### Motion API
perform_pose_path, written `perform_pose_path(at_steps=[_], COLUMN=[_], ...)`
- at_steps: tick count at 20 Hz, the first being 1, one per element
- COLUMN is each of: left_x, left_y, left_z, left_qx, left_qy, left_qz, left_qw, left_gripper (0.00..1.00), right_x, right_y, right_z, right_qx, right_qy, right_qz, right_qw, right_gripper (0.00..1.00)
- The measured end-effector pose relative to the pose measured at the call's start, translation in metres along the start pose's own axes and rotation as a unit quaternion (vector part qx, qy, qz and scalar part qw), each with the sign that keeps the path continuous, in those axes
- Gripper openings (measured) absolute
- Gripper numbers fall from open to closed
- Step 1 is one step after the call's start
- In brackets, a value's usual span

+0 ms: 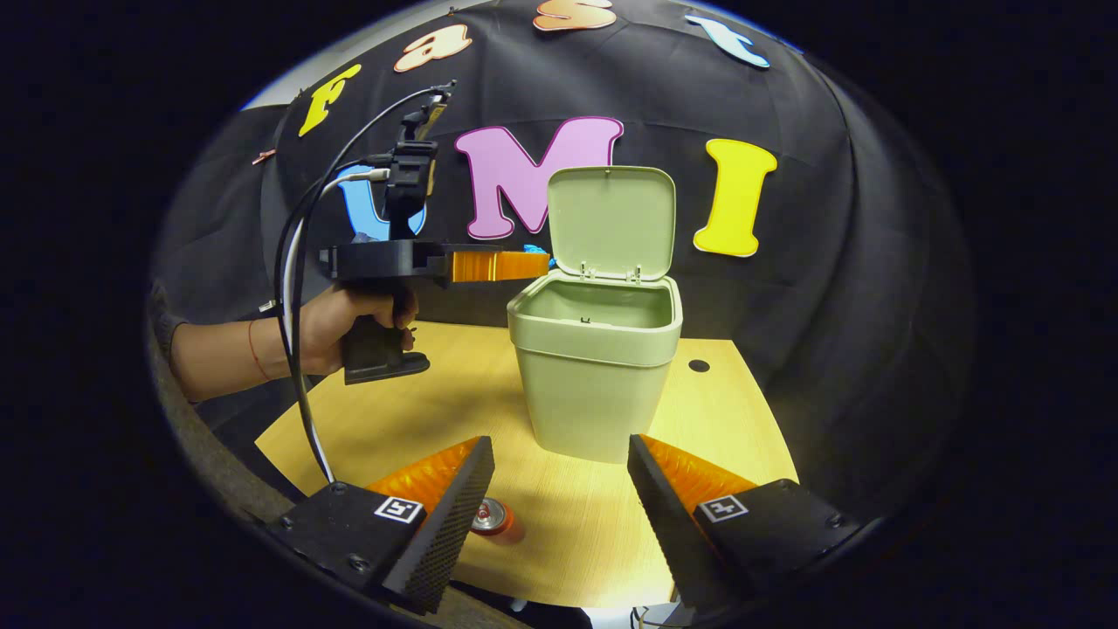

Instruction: Press the lid of the desktop garbage bin to open it, pick up the crumpled paper on the desktop and throw it into the bin, then pick up the pop can on the desktop and drop it into the bin, and finally close the garbage bin lid.

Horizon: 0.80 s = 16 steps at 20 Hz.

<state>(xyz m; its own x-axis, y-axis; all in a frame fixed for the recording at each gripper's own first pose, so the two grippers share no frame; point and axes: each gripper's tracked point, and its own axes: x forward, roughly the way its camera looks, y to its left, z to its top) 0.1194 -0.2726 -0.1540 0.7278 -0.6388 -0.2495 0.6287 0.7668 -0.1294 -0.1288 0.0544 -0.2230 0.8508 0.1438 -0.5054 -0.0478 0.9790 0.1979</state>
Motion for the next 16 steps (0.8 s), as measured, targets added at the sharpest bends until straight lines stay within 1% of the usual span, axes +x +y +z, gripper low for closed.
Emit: perform_pose_path(at_steps=[2,5,6,8,9,10,13,16], left_x=[0.006,0.008,0.010,0.011,0.009,0.007,-0.006,-0.025], left_y=[-0.001,-0.004,-0.005,-0.004,-0.002,0.000,0.008,0.023], left_z=[-0.003,-0.006,-0.006,-0.006,-0.006,-0.004,-0.002,0.000], left_qx=[0.008,0.021,0.023,0.026,0.028,0.027,0.021,0.013], left_qy=[0.005,0.009,0.010,0.013,0.012,0.009,0.003,0.000], left_qz=[0.003,0.008,0.006,0.010,0.015,0.019,0.028,0.051], left_qw=[1.000,1.000,1.000,1.000,0.999,0.999,0.999,0.999], left_gripper=[0.33,0.48,0.65,0.80,0.83,0.85,0.86,0.86], right_x=[-0.001,-0.002,-0.001,0.000,0.001,0.002,0.005,0.007], right_y=[-0.004,-0.008,-0.009,-0.009,-0.009,-0.007,-0.001,0.009], right_z=[0.000,0.001,0.002,0.004,0.003,0.004,0.001,-0.005], right_qx=[0.002,0.006,0.006,0.006,0.006,0.006,0.003,-0.001], right_qy=[0.002,0.000,0.001,0.002,0.002,0.003,0.007,0.017], right_qz=[-0.002,-0.002,-0.001,0.003,0.006,0.010,0.023,0.042], right_qw=[1.000,1.000,1.000,1.000,1.000,1.000,1.000,0.999], right_gripper=[0.98,0.98,0.98,0.97,0.97,0.97,0.97,0.97])
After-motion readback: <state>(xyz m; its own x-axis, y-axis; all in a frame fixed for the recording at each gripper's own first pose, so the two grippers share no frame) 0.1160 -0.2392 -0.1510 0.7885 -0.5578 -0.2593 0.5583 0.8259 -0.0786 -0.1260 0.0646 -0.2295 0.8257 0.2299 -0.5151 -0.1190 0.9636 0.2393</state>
